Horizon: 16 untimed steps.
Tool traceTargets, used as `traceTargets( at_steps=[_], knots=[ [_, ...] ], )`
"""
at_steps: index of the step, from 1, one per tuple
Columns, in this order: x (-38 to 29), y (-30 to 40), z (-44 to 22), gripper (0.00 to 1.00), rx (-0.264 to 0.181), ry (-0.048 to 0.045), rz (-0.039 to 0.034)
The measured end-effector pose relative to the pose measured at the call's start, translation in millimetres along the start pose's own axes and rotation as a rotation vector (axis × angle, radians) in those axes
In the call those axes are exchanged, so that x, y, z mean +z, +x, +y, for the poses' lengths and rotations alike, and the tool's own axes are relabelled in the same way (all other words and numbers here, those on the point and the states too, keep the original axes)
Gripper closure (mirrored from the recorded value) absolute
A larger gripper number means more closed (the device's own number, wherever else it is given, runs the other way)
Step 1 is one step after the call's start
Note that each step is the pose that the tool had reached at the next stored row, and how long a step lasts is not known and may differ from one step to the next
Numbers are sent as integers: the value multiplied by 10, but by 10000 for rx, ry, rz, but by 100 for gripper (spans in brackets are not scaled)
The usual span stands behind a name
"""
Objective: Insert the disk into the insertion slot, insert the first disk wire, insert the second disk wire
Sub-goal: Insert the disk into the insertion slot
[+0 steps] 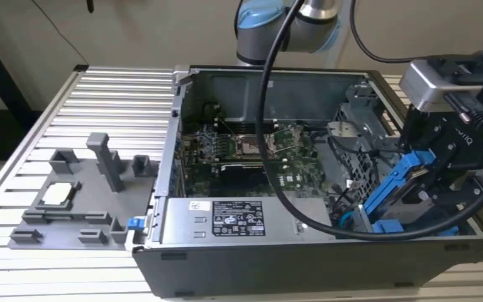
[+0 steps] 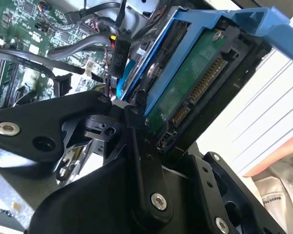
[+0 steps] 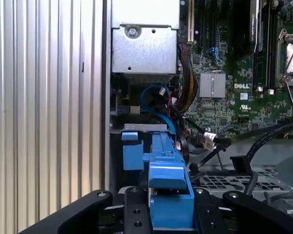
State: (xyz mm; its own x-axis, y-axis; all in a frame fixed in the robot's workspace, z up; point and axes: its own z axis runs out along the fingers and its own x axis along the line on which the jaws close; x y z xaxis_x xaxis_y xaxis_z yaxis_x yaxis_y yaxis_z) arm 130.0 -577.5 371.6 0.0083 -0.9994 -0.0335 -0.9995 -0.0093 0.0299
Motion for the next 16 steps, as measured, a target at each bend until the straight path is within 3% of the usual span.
traceTargets(
  at_steps=[3, 10, 12, 14, 16],
  knots=[
    [46, 1, -2, 67, -2, 3, -4],
    [52, 1, -2, 67, -2, 6, -7],
    [52, 1, -2, 60, -2, 3, -6],
    [49, 2, -2, 60, -2, 3, -7],
    [-2, 0, 0, 60, -1, 3, -8]
  ],
)
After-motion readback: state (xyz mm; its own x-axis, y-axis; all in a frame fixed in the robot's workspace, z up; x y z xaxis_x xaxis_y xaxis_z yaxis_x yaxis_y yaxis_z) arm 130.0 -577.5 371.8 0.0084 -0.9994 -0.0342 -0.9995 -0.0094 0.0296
